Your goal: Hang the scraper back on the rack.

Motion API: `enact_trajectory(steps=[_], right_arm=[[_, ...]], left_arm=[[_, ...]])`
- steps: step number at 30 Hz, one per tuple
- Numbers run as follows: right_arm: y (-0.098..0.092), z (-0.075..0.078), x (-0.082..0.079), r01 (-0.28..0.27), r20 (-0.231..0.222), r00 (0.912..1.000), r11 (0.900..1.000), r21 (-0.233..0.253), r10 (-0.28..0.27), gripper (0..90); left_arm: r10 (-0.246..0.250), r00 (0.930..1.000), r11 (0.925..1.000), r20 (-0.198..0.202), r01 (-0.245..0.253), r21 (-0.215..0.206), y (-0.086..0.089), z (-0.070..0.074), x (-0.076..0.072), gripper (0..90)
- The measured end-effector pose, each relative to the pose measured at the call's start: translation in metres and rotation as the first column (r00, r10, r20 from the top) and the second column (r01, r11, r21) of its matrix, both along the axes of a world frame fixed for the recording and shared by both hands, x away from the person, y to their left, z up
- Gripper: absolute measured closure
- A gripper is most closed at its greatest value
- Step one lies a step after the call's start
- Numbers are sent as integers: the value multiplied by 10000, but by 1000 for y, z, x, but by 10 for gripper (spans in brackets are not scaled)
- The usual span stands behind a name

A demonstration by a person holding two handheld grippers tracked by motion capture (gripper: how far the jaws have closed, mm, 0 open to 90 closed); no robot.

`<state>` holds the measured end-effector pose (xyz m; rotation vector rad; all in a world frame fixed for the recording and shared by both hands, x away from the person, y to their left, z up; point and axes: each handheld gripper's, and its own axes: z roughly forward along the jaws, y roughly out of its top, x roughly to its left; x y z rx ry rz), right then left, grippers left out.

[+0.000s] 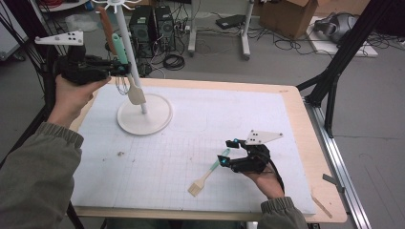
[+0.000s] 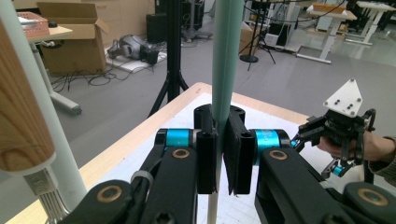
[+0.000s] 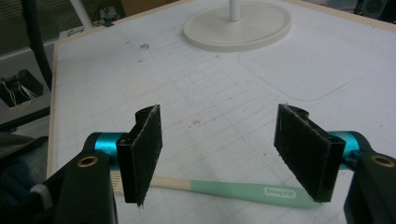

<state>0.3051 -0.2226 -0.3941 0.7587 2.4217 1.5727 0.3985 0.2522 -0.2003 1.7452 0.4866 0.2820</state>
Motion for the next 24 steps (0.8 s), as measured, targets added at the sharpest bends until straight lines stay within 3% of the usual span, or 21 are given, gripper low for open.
enact_trajectory(steps=[24], right_arm=[[2, -1, 1, -89, -38, 10000, 10000, -10, 89, 311]], left_arm=[[112, 9999, 9997, -72, -113, -208, 0, 16, 11, 837]])
